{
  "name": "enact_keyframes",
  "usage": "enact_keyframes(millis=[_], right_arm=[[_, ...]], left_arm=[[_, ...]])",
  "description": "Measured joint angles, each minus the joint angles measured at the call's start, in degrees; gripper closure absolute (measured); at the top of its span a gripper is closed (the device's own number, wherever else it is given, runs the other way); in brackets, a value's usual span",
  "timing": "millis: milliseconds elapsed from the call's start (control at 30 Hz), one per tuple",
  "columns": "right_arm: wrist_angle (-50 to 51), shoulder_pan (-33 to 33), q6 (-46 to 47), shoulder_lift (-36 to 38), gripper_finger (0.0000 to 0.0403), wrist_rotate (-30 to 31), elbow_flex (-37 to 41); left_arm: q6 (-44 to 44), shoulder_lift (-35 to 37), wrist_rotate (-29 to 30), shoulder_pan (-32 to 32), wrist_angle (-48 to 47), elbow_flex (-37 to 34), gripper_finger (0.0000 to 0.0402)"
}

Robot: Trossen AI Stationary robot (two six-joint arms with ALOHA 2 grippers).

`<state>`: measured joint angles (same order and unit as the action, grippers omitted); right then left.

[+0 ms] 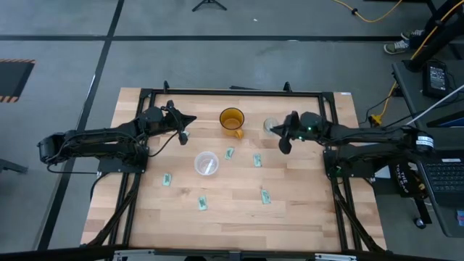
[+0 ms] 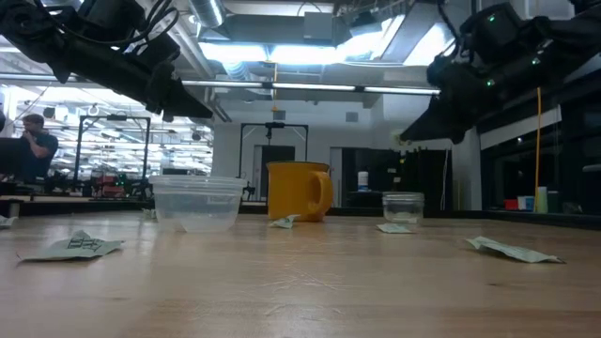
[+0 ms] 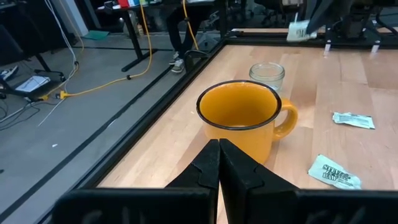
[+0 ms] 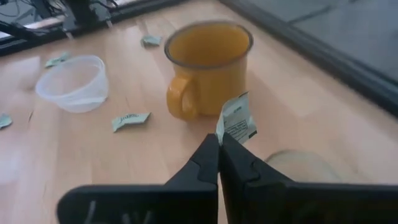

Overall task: Pick and place Stevia / Truvia into bins
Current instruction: Put the stevia packet into the transparent container

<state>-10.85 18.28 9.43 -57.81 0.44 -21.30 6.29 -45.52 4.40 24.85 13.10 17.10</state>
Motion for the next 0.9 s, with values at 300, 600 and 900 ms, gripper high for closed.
enact_keyframes(millis=[300, 600, 900], right_arm=[[4.4, 2.0, 4.6, -7.4, 0.0403, 0.5, -3.6], [20.4, 5.8, 7.1, -14.8, 0.0403, 0.5, -14.1], [34.5, 8.1, 11.3, -21.5, 0.0403, -0.3, -24.7]], left_arm=[[-1.0, 0.0, 0.0, 0.0, 0.0, 0.0, 0.04], [-1.0, 0.0, 0.2, 0.0, 0.0, 0.0, 0.04], [-3.6, 0.0, 0.4, 0.0, 0.0, 0.0, 0.04]])
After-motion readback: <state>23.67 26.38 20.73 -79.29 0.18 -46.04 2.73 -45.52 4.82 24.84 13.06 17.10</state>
